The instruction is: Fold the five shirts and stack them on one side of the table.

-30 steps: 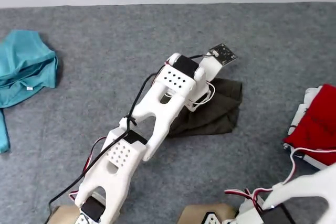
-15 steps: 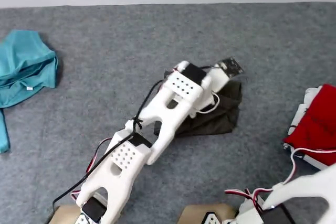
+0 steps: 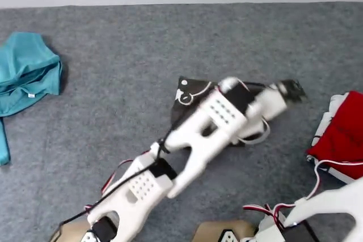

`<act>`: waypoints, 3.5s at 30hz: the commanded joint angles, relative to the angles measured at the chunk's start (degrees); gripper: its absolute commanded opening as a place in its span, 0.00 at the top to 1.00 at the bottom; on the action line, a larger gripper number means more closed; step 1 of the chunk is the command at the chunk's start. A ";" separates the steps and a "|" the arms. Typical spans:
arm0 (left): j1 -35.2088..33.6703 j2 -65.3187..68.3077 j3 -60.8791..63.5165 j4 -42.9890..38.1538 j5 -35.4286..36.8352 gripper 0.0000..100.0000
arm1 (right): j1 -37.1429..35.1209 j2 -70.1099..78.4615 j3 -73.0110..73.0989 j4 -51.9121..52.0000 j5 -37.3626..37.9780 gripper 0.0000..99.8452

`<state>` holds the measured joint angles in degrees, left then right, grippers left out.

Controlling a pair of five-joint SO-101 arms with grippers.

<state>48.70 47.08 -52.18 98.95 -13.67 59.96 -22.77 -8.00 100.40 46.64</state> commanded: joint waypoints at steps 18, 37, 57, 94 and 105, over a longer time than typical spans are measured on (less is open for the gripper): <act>-6.33 -7.47 3.21 1.58 5.10 0.83 | 0.22 -2.33 -0.35 1.89 0.44 0.99; -14.42 -5.54 3.12 -4.22 4.92 0.97 | -2.95 -2.33 -0.35 2.07 0.18 0.99; 5.19 -6.68 5.14 1.58 0.18 0.99 | -2.59 -2.33 -0.35 2.15 0.44 0.99; -69.19 -69.27 45.58 1.58 -1.41 0.99 | -51.91 18.86 21.54 -34.33 -27.69 0.99; -77.80 -71.03 46.11 1.58 -6.77 0.99 | -53.67 40.40 12.40 -51.30 -27.25 0.99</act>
<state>-28.57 -22.11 -5.85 99.47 -19.56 7.56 14.59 11.69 51.08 19.56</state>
